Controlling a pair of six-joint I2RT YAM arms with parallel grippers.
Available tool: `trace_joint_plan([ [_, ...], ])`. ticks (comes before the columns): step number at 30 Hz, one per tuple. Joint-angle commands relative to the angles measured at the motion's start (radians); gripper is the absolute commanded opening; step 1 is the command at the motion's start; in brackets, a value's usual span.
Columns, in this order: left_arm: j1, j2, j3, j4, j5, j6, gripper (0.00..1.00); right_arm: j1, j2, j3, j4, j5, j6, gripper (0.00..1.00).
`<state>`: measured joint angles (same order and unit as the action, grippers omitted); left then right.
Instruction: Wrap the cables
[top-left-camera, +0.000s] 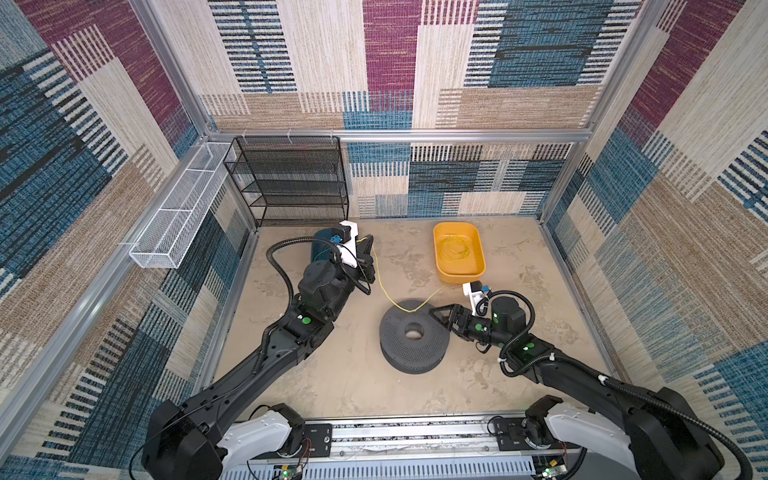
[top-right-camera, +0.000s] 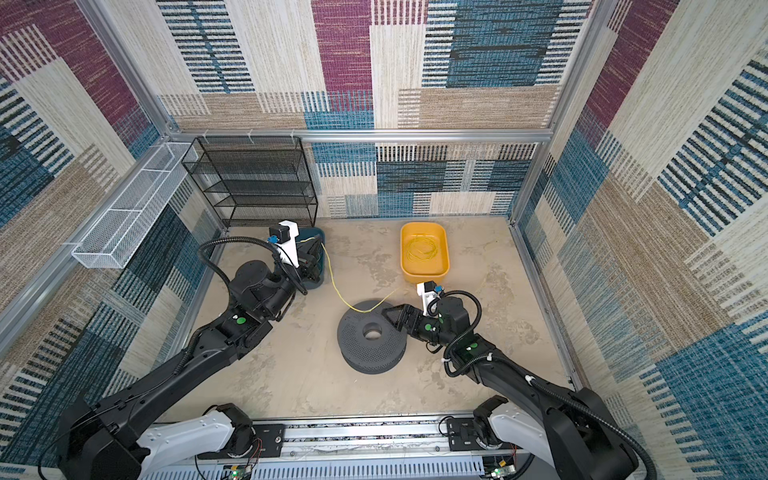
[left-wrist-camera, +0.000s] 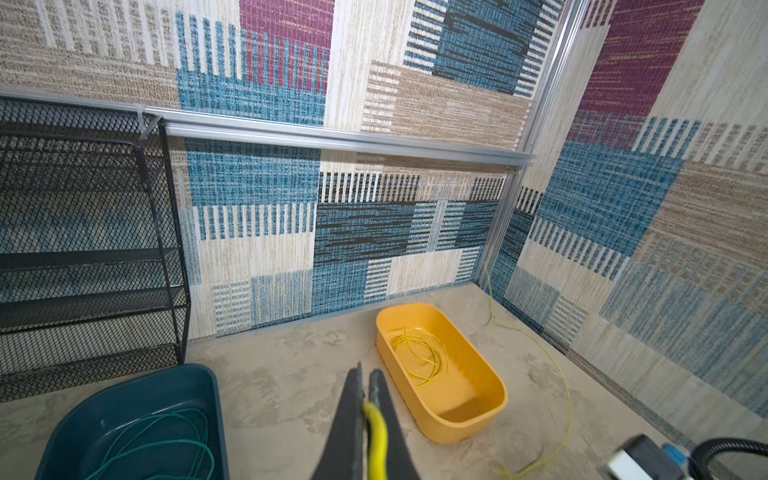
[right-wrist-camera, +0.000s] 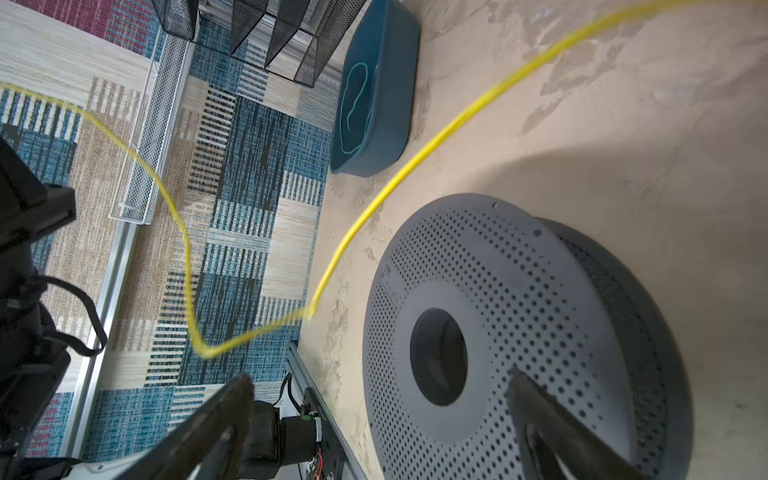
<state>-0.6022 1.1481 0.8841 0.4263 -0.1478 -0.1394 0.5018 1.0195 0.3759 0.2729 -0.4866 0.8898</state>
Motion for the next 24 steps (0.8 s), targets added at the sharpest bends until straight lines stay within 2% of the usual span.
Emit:
trace_joint_plan([
  [1,0.001,0.031,0.015,0.087,-0.038,-0.032,0.0,0.0,-0.083,-0.007,-0.098,0.031,-0.078,1.0],
  [8,0.001,0.077,0.01,0.123,-0.042,-0.049,0.0,0.001,-0.245,-0.03,-0.245,0.014,-0.086,0.98],
  [12,0.001,0.081,-0.007,0.153,-0.033,-0.068,0.0,0.002,-0.322,-0.031,-0.158,-0.061,0.009,0.86],
  [15,0.001,0.079,-0.02,0.166,-0.024,-0.087,0.0,0.008,-0.335,0.022,-0.074,-0.057,0.081,0.74],
  [16,0.0,0.076,-0.026,0.167,-0.015,-0.092,0.0,0.012,-0.315,0.08,-0.092,-0.044,0.05,0.7],
  [18,0.002,0.07,-0.029,0.143,0.014,-0.098,0.0,0.025,-0.235,0.207,-0.175,0.0,-0.091,0.61],
  [19,0.002,0.063,-0.03,0.12,0.038,-0.106,0.0,0.027,-0.18,0.275,-0.213,0.009,-0.182,0.52],
  [22,0.002,0.045,-0.04,0.077,0.114,-0.133,0.0,0.032,0.0,0.416,-0.25,-0.029,-0.406,0.33],
  [24,0.001,0.027,-0.063,0.069,0.155,-0.147,0.0,0.035,0.102,0.468,-0.224,-0.061,-0.478,0.27],
])
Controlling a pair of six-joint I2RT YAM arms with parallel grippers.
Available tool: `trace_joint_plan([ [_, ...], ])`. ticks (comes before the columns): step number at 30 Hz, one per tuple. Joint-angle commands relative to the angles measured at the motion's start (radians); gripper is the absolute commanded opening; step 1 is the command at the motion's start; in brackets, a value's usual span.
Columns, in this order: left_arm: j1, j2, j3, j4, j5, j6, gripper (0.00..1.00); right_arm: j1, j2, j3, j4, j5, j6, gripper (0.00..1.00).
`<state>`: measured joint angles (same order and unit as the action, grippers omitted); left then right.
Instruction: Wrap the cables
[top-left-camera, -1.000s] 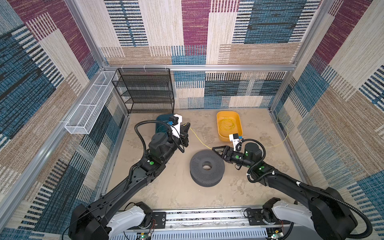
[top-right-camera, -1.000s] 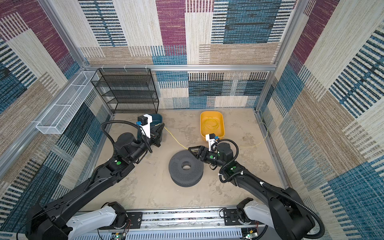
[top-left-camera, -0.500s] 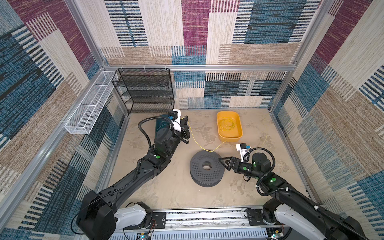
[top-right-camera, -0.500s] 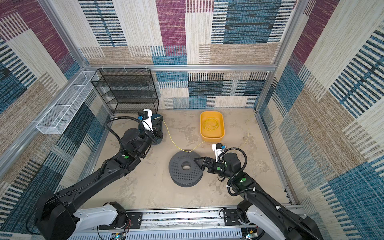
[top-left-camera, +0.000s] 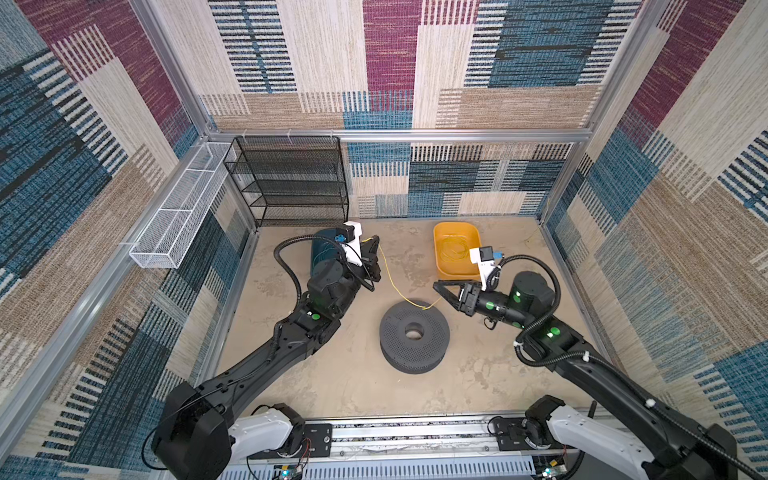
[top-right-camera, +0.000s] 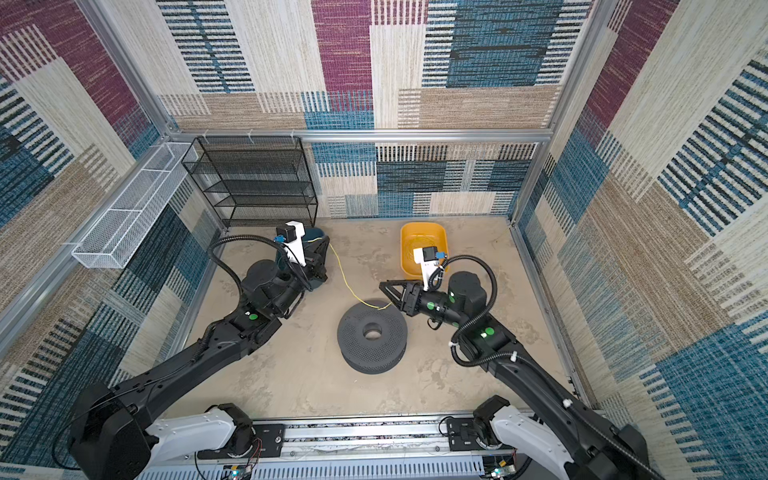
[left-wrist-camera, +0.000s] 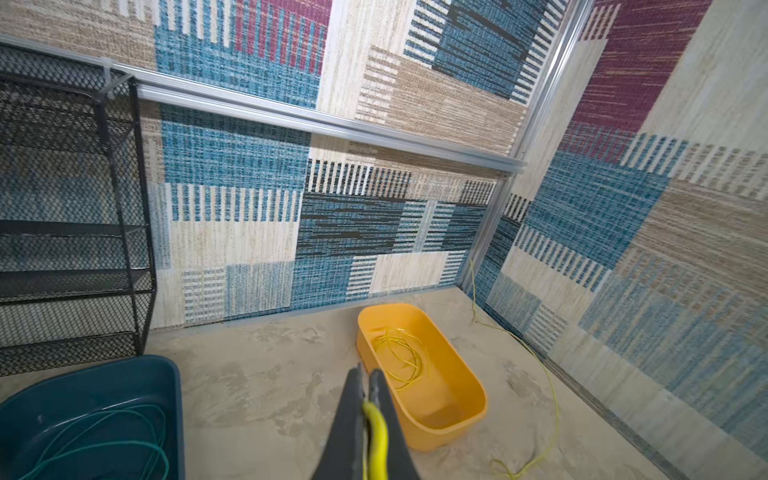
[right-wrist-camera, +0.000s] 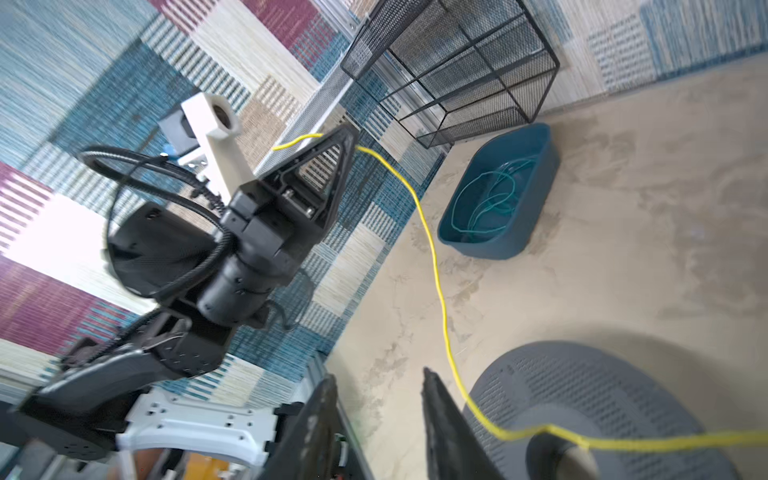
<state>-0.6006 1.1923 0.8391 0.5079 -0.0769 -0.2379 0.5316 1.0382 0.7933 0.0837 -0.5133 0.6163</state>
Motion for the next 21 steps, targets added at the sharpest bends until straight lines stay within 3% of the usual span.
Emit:
trace_joint_plan([
  [1,-0.002,-0.03,-0.033,-0.013,0.096,-0.058,0.0,0.005,0.125,0.072,-0.017,-0.044,-0.204,0.23],
  [5,-0.002,-0.076,-0.089,-0.01,0.153,-0.056,0.0,0.007,0.193,0.103,0.097,-0.094,-0.127,0.18],
  [8,-0.002,-0.092,-0.126,0.008,0.189,-0.067,0.0,0.009,0.222,0.12,0.141,-0.128,-0.102,0.23],
  [12,-0.002,-0.092,-0.13,0.006,0.264,-0.08,0.0,0.051,0.291,0.169,0.067,-0.158,-0.242,0.35],
  [21,-0.002,-0.063,-0.116,0.019,0.342,-0.127,0.0,0.1,0.343,0.162,0.047,-0.074,-0.366,0.29],
])
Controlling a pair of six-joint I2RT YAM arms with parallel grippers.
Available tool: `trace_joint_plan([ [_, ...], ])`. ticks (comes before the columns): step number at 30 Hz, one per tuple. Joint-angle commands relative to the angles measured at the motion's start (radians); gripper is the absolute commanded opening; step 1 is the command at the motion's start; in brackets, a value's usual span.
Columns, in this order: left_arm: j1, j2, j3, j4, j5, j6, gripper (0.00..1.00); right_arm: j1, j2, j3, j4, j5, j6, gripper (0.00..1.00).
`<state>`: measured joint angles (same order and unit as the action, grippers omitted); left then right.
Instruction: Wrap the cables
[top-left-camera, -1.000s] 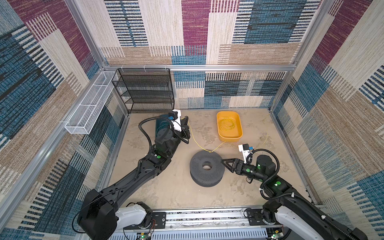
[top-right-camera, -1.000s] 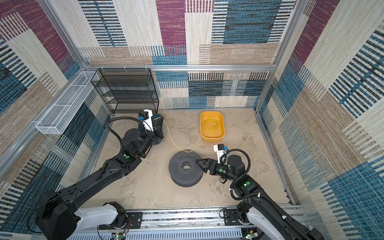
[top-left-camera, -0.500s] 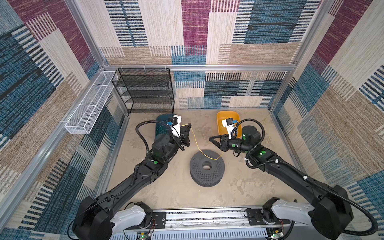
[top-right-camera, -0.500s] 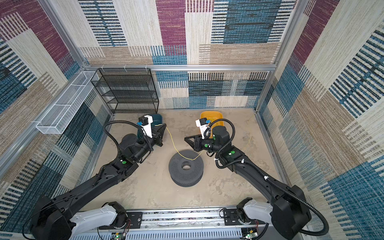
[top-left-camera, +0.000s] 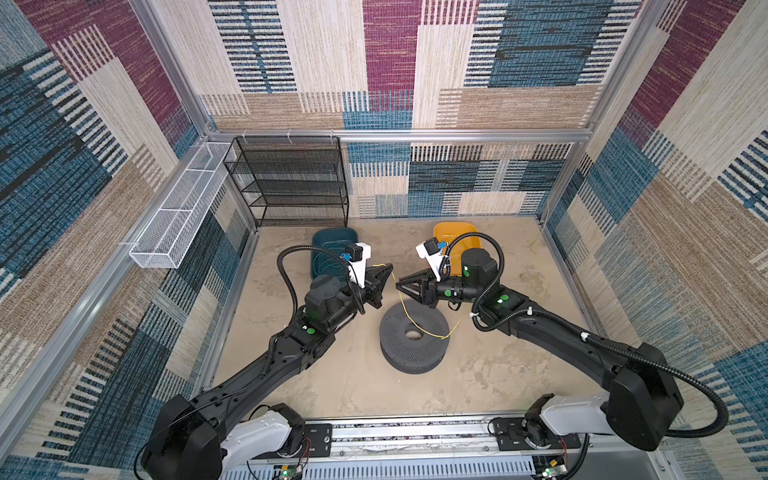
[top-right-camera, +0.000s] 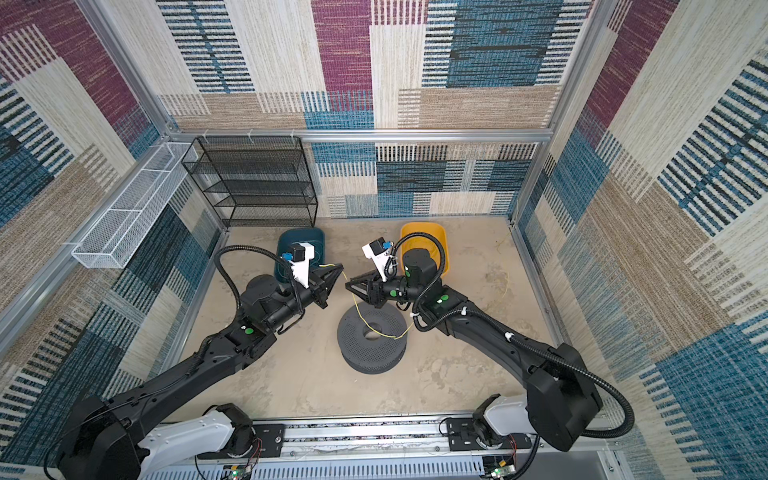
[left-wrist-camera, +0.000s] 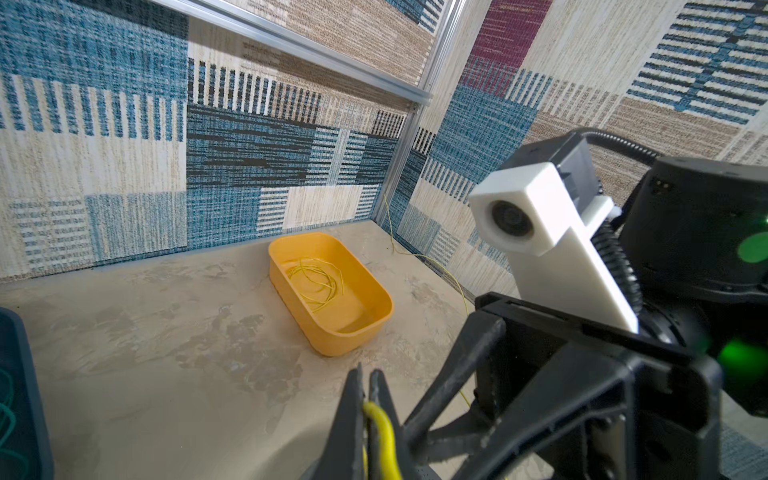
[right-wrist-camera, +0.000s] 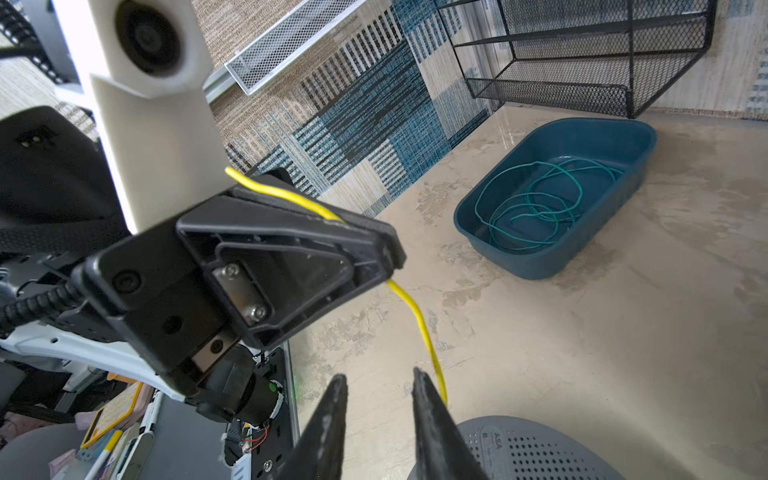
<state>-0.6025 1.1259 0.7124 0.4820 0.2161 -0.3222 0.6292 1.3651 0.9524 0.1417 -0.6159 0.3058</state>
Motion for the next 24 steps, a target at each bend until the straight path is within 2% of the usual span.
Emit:
trace_joint_plan([
  [1,0.0,0.003,0.009,0.046,0.054,-0.046,0.0,0.004,0.022,0.003,-0.01,0.025,-0.059,0.29],
  [5,0.0,0.004,0.01,0.052,0.065,-0.05,0.0,0.009,0.025,-0.009,0.005,0.019,-0.062,0.26],
  [15,0.0,0.015,0.009,0.065,0.068,-0.05,0.0,0.009,-0.002,-0.045,0.033,0.017,-0.043,0.01],
  [18,0.0,0.01,0.008,0.054,0.048,-0.046,0.0,0.009,-0.01,-0.056,0.045,0.024,-0.036,0.0],
  [19,0.001,0.004,0.009,0.043,0.034,-0.044,0.11,0.01,-0.01,-0.058,0.047,0.025,-0.034,0.0],
  [21,0.002,-0.021,0.007,0.005,-0.02,-0.044,0.47,0.009,-0.01,-0.068,0.044,0.046,-0.026,0.0],
  [23,0.001,-0.06,0.0,-0.048,-0.083,-0.048,0.64,0.009,-0.012,-0.083,0.04,0.073,-0.022,0.0],
  [24,0.002,-0.084,-0.012,-0.079,-0.126,-0.054,0.67,0.008,-0.014,-0.089,0.031,0.099,-0.022,0.0],
])
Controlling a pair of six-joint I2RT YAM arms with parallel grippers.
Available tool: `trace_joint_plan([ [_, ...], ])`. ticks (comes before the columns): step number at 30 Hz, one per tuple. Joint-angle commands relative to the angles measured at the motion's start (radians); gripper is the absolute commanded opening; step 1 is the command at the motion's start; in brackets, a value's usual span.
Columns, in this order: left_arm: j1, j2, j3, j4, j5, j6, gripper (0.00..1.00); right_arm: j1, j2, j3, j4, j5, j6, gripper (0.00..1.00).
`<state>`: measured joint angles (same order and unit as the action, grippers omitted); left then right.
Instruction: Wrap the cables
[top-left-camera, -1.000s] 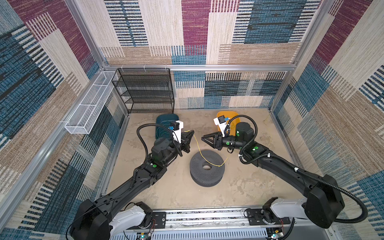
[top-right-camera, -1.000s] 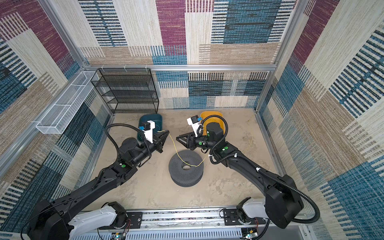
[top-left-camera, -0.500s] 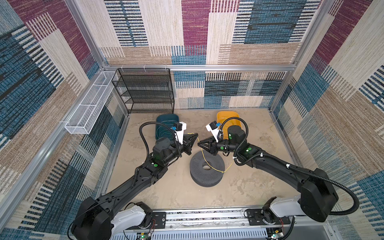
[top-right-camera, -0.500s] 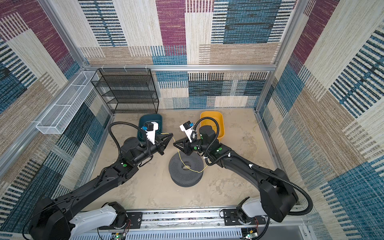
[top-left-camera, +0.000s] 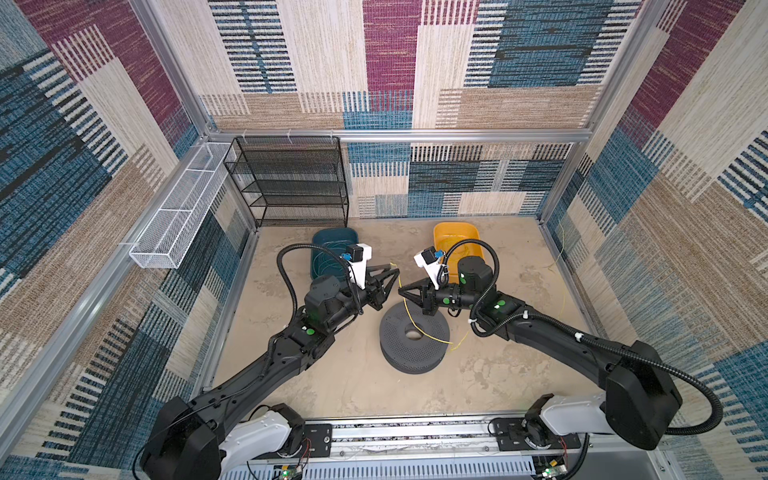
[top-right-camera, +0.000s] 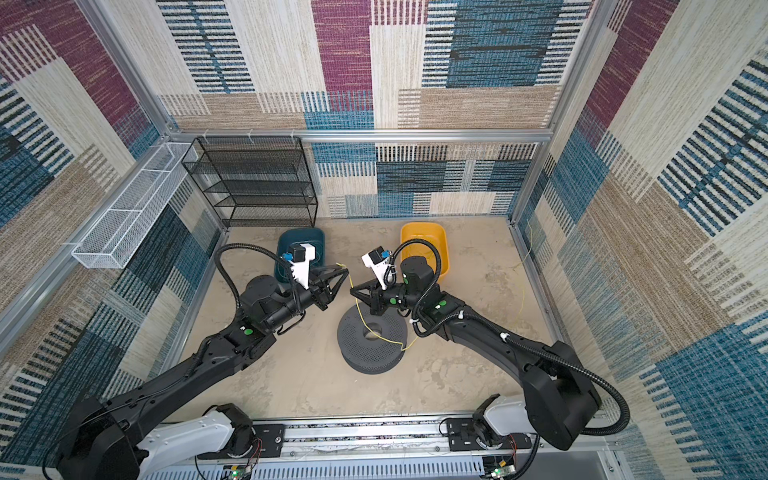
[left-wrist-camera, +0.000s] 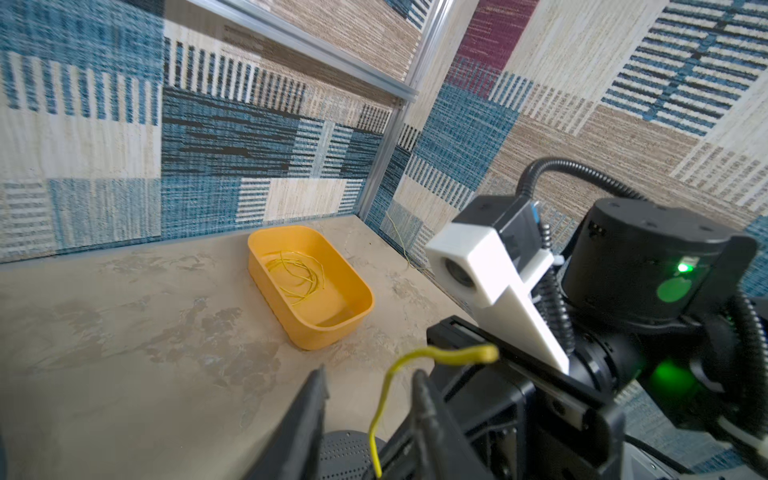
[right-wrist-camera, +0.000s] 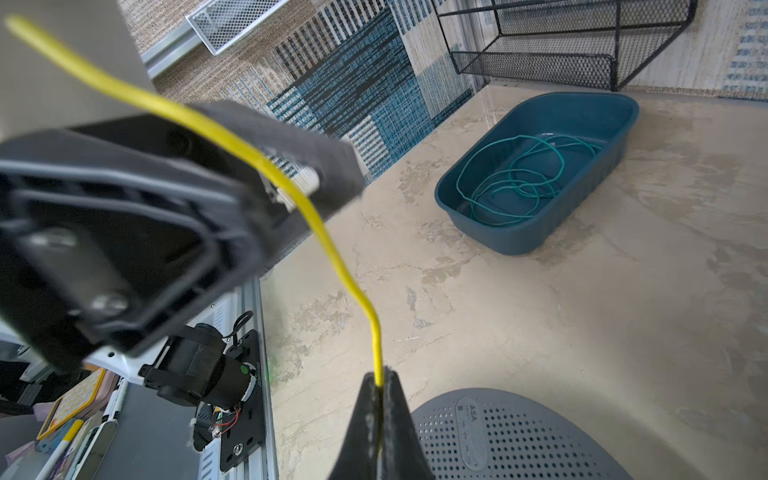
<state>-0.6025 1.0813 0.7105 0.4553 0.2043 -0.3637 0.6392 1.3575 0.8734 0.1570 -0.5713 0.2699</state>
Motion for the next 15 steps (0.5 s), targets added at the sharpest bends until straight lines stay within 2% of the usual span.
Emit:
trace_joint_plan([
  [1,0.001,-0.063,-0.02,-0.09,-0.156,-0.022,0.69,-0.001,-0.007,-0.016,0.007,0.07,0.013,0.0],
  [4,0.003,-0.14,-0.068,-0.232,-0.251,-0.067,0.71,-0.002,-0.018,-0.046,-0.006,0.116,0.007,0.0],
  [8,0.007,-0.216,-0.137,-0.459,-0.349,-0.204,0.71,-0.004,-0.048,-0.085,-0.028,0.172,0.003,0.0],
  [11,0.008,-0.204,-0.221,-0.495,-0.282,-0.309,0.71,-0.004,-0.067,-0.128,-0.019,0.196,0.018,0.0],
  [15,0.008,-0.143,-0.311,-0.393,-0.147,-0.378,0.71,-0.004,-0.067,-0.168,-0.013,0.209,0.03,0.0],
])
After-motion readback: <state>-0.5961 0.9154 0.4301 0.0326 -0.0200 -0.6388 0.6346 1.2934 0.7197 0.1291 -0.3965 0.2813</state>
